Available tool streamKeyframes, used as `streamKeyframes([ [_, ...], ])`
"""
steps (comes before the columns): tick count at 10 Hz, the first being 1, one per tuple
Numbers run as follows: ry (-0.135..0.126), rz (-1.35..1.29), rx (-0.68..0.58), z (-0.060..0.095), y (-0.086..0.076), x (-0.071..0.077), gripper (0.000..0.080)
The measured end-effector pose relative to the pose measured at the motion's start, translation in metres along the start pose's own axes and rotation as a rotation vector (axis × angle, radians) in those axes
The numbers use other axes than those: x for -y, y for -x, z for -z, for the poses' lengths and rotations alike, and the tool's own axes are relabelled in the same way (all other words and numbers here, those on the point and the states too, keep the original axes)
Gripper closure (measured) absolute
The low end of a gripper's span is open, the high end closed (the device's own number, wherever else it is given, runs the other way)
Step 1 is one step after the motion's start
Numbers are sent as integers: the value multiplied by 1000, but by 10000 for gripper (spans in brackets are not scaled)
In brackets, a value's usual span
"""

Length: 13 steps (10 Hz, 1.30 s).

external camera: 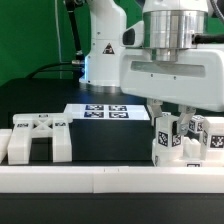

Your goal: Assemble chair

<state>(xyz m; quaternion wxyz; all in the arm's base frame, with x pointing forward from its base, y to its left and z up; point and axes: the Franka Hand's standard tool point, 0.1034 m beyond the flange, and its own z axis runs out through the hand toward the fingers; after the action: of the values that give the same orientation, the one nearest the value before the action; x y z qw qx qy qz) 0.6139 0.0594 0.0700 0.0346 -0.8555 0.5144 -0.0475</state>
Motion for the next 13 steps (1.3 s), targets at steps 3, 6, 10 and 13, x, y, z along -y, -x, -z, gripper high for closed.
streamKeyframes([
  [3, 0, -284, 3, 0, 2, 1, 509],
  [6, 0, -481, 4, 0, 2, 1, 509],
  [10, -1, -487, 9, 0, 2, 1, 352],
  [13, -1, -215, 8, 1, -1, 1, 165],
])
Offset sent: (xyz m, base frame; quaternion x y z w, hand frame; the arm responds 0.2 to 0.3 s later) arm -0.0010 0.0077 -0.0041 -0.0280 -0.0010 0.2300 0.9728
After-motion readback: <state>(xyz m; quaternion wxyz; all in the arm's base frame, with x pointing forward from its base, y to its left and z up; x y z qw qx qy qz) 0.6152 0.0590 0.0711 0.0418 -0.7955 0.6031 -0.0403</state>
